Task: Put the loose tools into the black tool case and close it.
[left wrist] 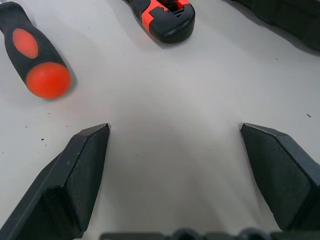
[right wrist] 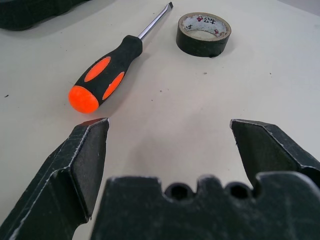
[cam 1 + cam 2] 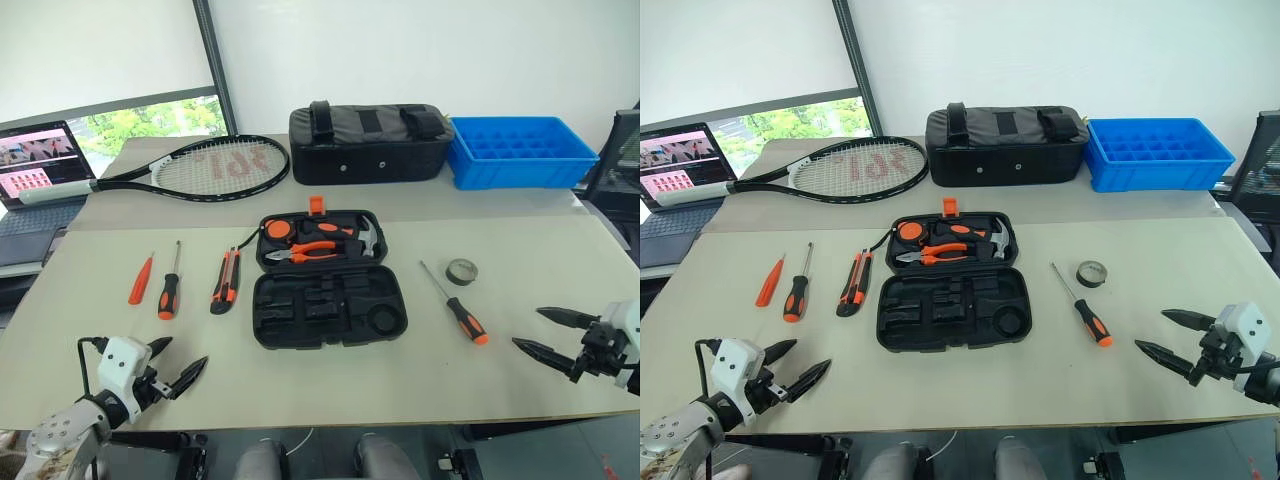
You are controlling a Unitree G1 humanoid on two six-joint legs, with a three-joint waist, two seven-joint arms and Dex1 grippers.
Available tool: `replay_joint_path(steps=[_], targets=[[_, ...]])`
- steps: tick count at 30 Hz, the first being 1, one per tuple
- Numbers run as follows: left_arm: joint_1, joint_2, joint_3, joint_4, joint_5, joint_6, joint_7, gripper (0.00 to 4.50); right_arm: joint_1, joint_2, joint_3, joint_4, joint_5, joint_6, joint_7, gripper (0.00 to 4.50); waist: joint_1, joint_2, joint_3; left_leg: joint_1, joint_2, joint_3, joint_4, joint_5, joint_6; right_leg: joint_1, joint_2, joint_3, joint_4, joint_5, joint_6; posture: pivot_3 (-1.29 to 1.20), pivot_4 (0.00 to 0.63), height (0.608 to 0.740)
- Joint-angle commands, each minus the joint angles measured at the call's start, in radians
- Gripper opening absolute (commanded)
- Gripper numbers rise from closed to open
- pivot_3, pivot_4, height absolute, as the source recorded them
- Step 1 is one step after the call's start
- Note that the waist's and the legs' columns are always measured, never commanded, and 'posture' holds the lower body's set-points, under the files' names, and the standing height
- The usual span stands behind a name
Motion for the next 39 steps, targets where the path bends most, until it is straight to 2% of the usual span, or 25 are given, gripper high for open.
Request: replay_joint_path(steps=[1,10,15,21,25,29,39], targets=[[0.017,0.003,-0.003,-0.022,0.003,0.005,-0.01,4.46,-0.006,-0.011,-0.026,0.009,0.021,-0.03,0.011,4.5,0.0,0.0,0.0,0.0,0.0,0.0,0.0,0.0,0.0,0.0,0.0,0.0,0.0,0.0,0.0,0.0,0.15,0.708],[0.037,-0.005,0.033,-0.056,-0.012,-0.009,0.0,4.46,-0.027,-0.018,-0.019,0.021,0.02,-0.034,0.023,4.5,-0.002,0.0,0.0,0.0,0.0,0.0,0.0,0.0,0.0,0.0,0.0,0.0,0.0,0.0,0.0,0.0,0.15,0.708],[-0.005,-0.055,0.12,-0.107,-0.129,-0.036,0.009,4.46,-0.035,-0.025,-0.024,-0.036,0.047,0.0,0.039,4.5,0.0,-0.001,0.001,0.0,0.0,0.0,0.0,0.0,0.0,0.0,0.0,0.0,0.0,0.0,0.0,0.0,0.15,0.708],[-0.145,-0.046,0.209,-0.077,-0.067,-0.009,0.195,4.46,-0.052,-0.016,0.012,-0.207,0.099,0.094,0.06,4.5,0.003,-0.001,0.001,0.0,0.0,-0.001,0.001,0.0,0.0,0.001,0.001,-0.001,0.001,0.0,0.0,0.0,0.15,0.708],[-0.219,-0.005,0.187,-0.048,-0.002,0.078,0.282,4.46,-0.105,-0.005,0.04,-0.324,0.153,0.172,0.069,4.5,-0.002,-0.001,0.001,0.0,0.0,-0.002,0.001,0.0,0.0,0.0,0.001,0.0,0.001,0.0,0.0,0.0,0.15,0.708],[-0.298,-0.027,0.143,-0.037,0.026,0.211,0.384,4.46,-0.151,0.001,0.06,-0.42,0.192,0.235,0.057,4.5,0.003,-0.002,0.001,-0.001,0.0,-0.002,0.0,0.0,0.0,0.0,0.001,-0.001,0.001,0.0,0.0,0.0,0.15,0.708],[-0.394,-0.07,0.03,0.024,0.058,0.397,0.444,4.46,-0.219,-0.007,0.069,-0.525,0.268,0.34,0.061,4.5,0.024,-0.002,0.001,-0.001,0.0,-0.002,0.0,0.0,0.0,0.0,0.001,-0.002,0.001,0.001,0.0,0.0,0.15,0.708]])
